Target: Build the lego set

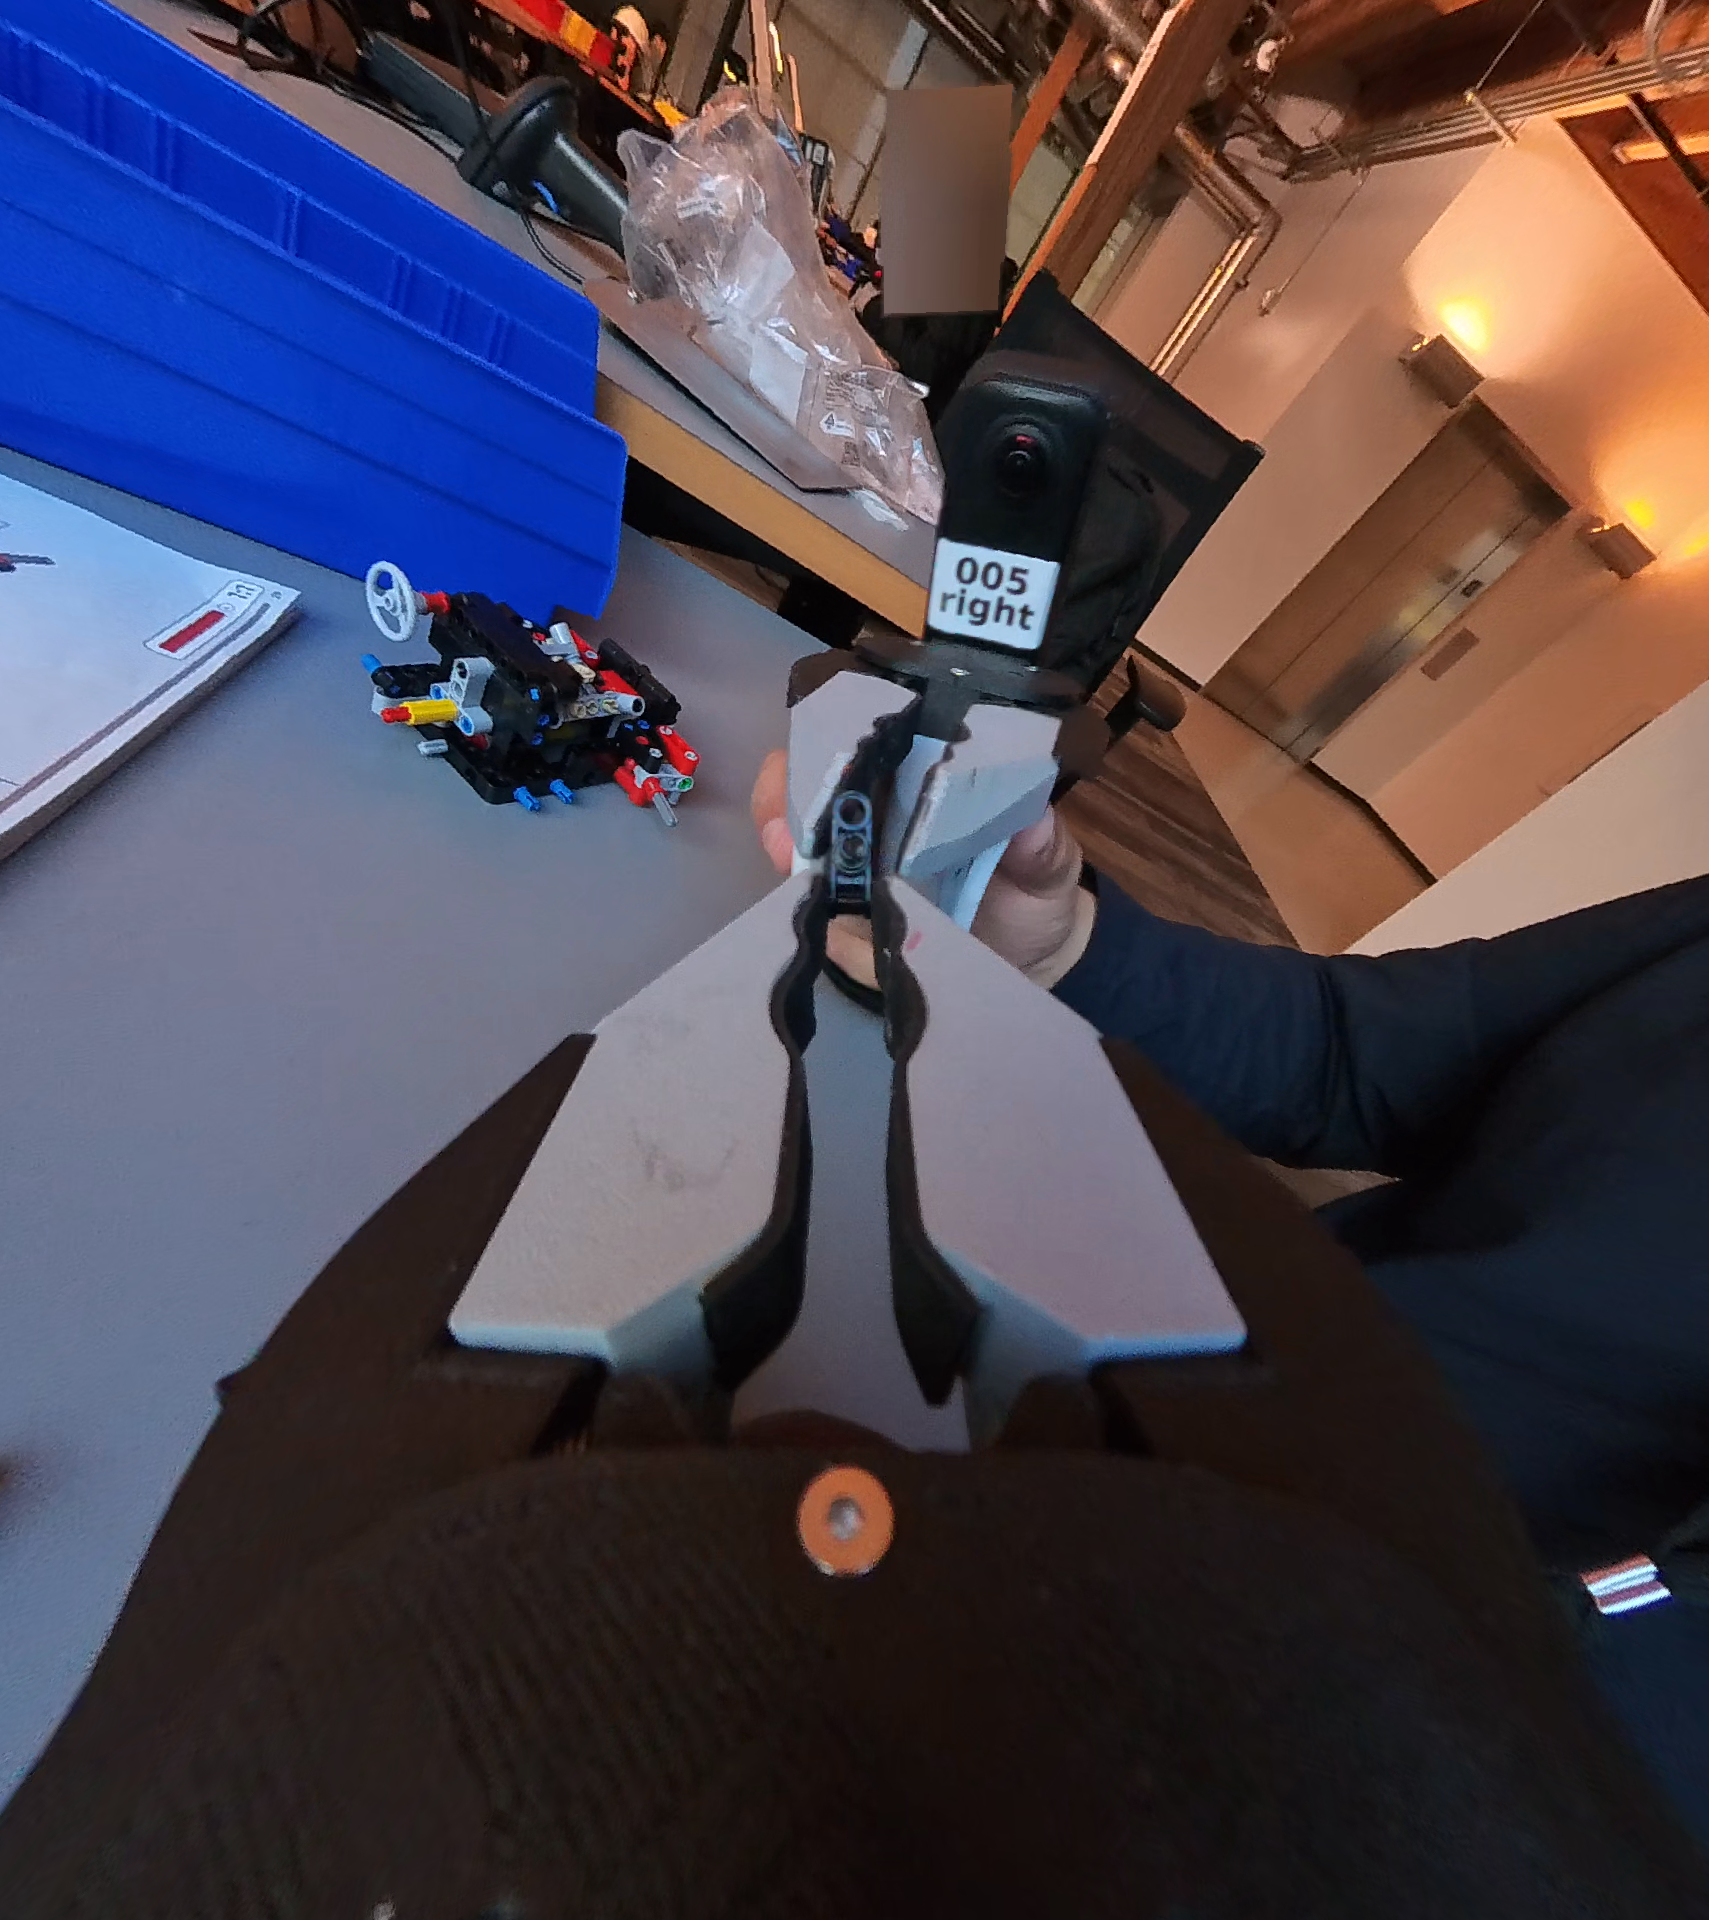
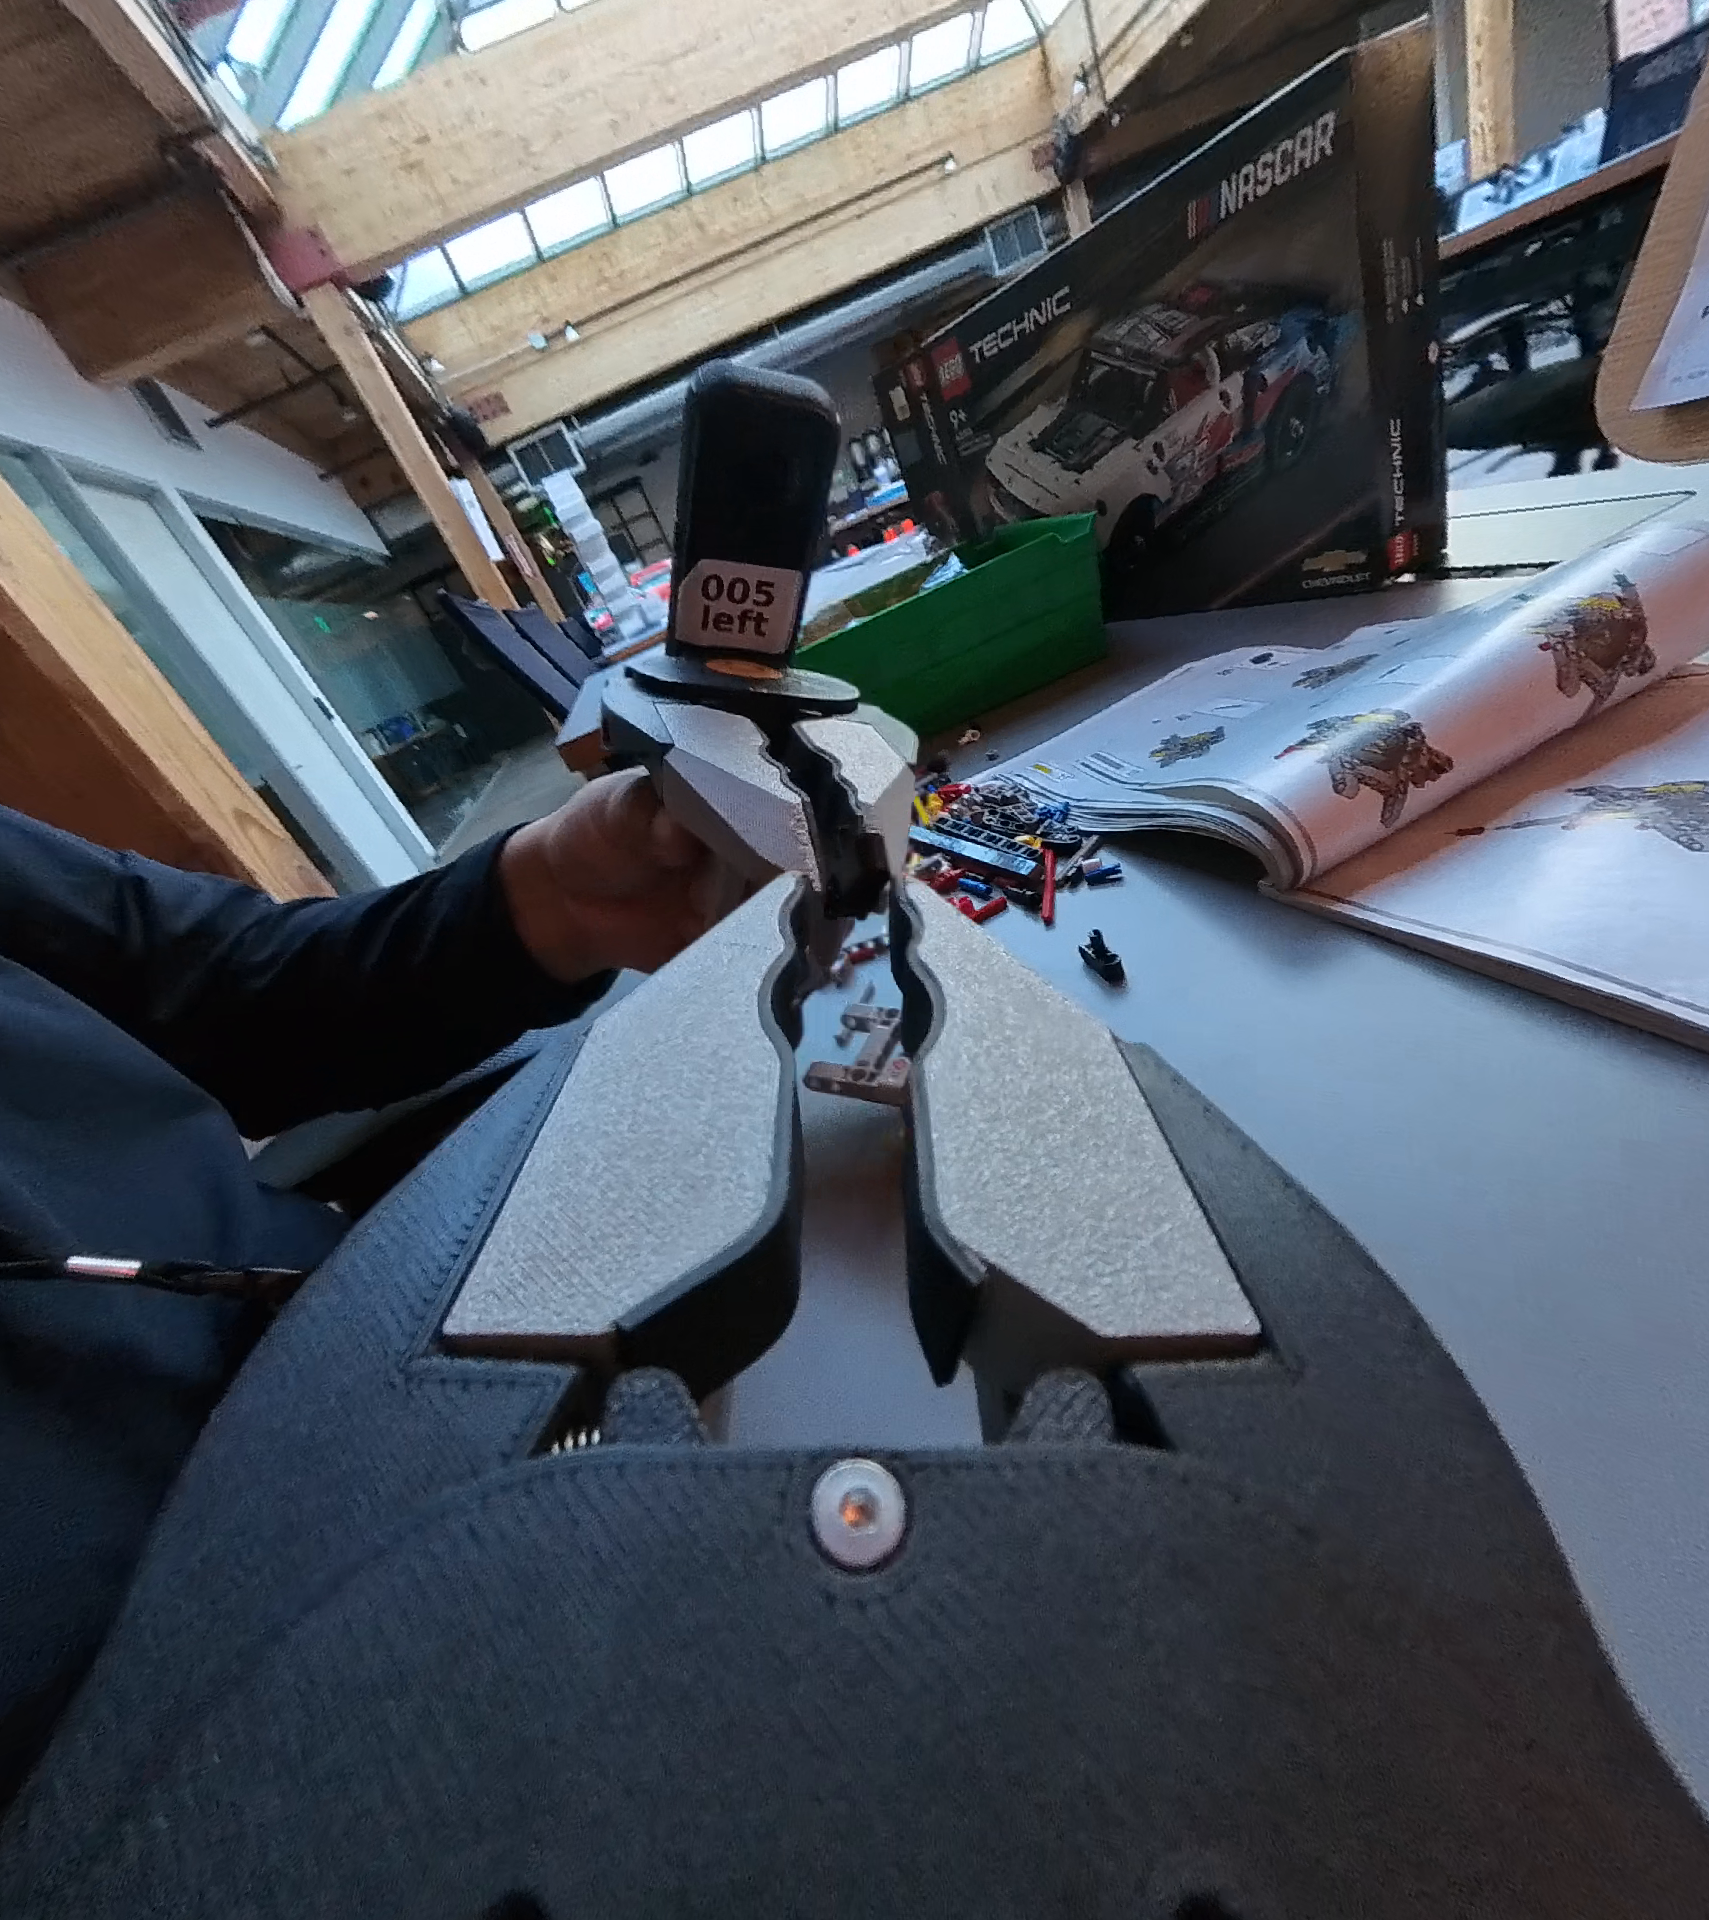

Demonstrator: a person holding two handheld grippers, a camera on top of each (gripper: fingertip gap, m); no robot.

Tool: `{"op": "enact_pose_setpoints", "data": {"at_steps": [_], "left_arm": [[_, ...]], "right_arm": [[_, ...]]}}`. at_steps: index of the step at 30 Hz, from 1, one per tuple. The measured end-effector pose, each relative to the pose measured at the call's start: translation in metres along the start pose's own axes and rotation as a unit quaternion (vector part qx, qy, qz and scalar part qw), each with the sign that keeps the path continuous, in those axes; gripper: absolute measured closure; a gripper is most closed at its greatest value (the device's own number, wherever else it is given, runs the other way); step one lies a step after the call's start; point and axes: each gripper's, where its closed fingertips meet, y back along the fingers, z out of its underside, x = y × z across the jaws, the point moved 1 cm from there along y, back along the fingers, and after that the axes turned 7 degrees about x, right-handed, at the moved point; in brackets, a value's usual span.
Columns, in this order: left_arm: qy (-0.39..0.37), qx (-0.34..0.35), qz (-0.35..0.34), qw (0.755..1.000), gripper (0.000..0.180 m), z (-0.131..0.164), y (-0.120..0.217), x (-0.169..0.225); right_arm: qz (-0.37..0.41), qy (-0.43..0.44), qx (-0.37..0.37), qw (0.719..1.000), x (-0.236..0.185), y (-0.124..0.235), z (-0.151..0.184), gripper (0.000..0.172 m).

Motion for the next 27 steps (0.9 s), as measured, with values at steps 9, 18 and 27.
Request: {"op": "enact_pose_setpoints", "data": {"at_steps": [9, 18, 27], "left_arm": [[-0.120, -0.047, -0.065, 0.990, 0.175, 0.019, 0.003, -0.003], [-0.050, -0.035, -0.032, 0.998, 0.174, 0.022, 0.008, -0.003], [-0.070, -0.214, -0.221, 0.949, 0.126, 0.051, 0.075, -0.042]], "right_arm": [[-0.002, -0.012, 0.000, 1.000, 0.000, -0.006, 0.009, 0.167], [-0.001, 0.024, -0.019, 1.000, -0.006, -0.014, 0.018, 0.167], [0.075, -0.033, -0.120, 0.989, 0.025, -0.013, 0.045, 0.168]]}}
